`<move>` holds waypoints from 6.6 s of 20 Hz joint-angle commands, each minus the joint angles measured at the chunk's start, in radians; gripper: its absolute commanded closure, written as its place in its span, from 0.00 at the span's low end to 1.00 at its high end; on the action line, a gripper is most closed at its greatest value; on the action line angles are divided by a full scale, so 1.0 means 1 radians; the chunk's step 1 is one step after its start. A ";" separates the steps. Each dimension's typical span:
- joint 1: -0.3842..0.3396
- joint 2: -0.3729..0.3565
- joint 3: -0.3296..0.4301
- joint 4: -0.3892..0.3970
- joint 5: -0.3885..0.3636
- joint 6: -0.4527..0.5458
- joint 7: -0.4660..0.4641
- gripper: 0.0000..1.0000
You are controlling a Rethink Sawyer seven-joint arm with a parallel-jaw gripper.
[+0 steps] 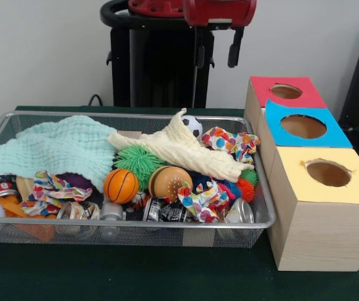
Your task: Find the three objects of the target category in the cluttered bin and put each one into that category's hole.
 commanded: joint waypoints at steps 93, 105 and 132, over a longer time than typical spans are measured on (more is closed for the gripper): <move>-0.017 0.010 -0.046 -0.063 0.004 0.012 0.058 0.00; -0.036 0.077 -0.038 -0.091 -0.012 -0.030 0.055 0.00; -0.029 0.023 -0.037 -0.079 -0.070 -0.256 0.078 0.00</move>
